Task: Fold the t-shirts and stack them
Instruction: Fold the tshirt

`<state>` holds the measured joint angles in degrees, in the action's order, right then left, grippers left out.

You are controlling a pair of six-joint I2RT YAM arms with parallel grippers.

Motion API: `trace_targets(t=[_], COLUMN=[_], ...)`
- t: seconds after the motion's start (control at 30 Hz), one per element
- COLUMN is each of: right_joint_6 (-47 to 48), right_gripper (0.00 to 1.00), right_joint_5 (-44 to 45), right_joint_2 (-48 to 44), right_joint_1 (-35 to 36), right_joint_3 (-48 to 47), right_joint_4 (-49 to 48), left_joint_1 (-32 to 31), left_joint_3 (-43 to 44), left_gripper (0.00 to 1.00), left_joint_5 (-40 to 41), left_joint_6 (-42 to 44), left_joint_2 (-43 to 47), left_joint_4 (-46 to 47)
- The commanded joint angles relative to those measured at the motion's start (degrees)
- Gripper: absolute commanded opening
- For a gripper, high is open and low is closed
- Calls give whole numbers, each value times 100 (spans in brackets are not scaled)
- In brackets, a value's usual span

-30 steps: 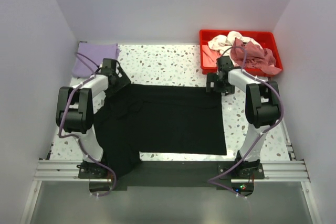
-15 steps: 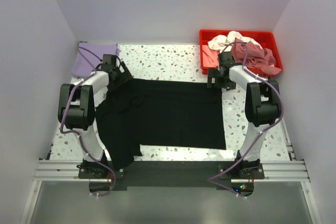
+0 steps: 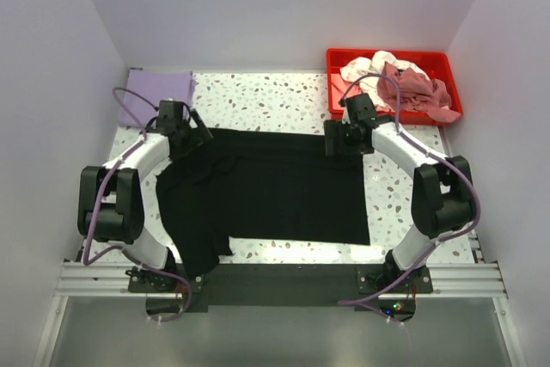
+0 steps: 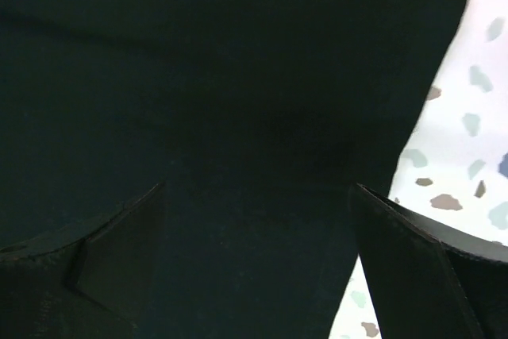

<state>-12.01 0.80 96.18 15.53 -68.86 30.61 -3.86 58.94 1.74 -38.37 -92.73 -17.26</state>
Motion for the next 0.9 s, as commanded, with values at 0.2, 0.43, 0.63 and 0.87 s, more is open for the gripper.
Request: trace_targets(t=[0.2, 0.43, 0.63, 0.87], right_joint_6=[-126, -153, -187, -196], right_gripper=[99, 99, 99, 99], right_joint_5=[-97, 166, 447, 597], right_joint_2=[436, 674, 753, 788], right_joint_1=[3, -23, -138, -217], right_joint_3=[346, 373, 391, 400], right_joint_4=[-327, -310, -178, -108], left_joint_1=[974, 992, 992, 992], left_joint_3=[-822, -726, -979, -1209], left_gripper=[100, 100, 100, 100], left_joint_5=[-33, -358, -743, -807], left_joint_6=[-101, -118, -145, -30], left_joint_2=[861, 282, -35, -482], left_joint_4=[380, 855, 1417, 1508])
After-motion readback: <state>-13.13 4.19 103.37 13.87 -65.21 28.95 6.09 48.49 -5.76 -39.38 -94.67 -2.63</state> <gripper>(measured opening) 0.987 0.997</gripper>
